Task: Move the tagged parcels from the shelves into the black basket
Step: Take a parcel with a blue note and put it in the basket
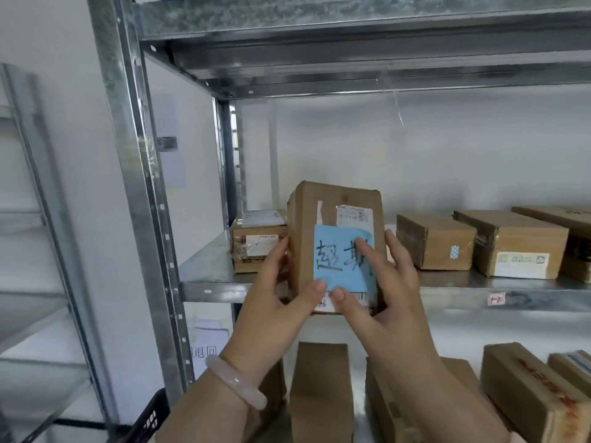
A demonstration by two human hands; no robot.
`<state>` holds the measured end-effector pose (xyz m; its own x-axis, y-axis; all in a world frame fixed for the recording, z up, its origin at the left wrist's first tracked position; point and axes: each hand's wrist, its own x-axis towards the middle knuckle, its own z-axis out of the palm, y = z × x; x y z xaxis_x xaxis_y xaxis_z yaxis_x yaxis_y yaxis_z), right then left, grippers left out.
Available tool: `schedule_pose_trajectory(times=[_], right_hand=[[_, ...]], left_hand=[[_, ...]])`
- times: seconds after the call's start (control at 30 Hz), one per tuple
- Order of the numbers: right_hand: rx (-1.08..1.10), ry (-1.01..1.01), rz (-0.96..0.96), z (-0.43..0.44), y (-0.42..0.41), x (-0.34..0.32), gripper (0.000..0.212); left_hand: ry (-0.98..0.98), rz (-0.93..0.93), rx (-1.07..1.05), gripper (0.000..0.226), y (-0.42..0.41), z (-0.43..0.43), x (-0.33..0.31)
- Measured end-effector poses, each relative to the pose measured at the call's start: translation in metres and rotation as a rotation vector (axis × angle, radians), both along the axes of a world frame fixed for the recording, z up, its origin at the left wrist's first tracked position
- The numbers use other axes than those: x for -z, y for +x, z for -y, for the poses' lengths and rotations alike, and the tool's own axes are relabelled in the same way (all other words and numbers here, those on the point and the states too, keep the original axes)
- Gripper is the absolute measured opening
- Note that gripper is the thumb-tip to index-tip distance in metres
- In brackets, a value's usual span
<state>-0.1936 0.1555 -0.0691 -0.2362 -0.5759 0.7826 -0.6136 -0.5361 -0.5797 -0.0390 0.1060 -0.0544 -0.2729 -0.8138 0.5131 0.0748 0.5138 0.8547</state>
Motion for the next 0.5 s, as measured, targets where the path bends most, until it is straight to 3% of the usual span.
schedule_pose_trajectory(times=[0.2,0.33,0.5], right_hand=[[-0.020,0.121,0.024,-0.014,0.059,0.013,0.060],[-0.001,0.212,-0.009,-0.018,0.124,0.040,0.059],[-0.039,0.286,-0.039,-0.025,0.213,0.076,0.058]], left_hand=[[0.013,-0.010,-0.009,0.060,0.075,-0.010,0.024],[-0.006,0.073,-0.047,0.069,0.147,-0.022,0.050],[-0.049,0.217,-0.063,0.061,0.240,-0.035,0.087]])
